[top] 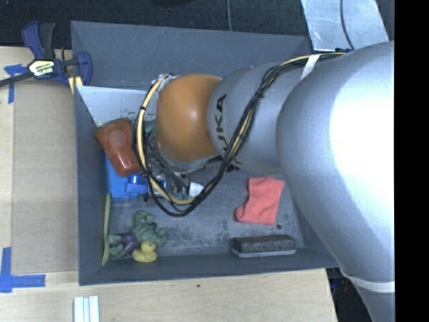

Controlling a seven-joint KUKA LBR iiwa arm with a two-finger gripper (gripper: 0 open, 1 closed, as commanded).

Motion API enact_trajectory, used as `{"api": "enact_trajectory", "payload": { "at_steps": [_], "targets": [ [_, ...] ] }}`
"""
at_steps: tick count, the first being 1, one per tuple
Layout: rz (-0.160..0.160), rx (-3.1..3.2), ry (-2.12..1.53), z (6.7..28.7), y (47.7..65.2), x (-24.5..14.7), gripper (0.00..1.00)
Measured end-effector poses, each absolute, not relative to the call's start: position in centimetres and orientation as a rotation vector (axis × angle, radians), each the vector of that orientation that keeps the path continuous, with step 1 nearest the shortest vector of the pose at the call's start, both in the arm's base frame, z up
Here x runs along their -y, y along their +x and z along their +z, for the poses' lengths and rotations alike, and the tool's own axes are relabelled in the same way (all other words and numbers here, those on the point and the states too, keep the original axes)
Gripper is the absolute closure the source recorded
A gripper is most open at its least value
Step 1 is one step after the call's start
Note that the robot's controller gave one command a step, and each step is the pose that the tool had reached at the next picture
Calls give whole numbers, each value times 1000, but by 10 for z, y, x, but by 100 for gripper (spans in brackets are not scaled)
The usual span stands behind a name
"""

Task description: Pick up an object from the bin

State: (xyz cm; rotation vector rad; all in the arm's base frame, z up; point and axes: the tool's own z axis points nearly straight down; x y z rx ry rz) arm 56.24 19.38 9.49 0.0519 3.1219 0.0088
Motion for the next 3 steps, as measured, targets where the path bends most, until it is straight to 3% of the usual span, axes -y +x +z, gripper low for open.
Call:
{"api": "enact_trajectory", "payload": {
  "at_steps": [3],
  "targets": [
    [6,-3126,54,145,562,-193,100]
  ]
}}
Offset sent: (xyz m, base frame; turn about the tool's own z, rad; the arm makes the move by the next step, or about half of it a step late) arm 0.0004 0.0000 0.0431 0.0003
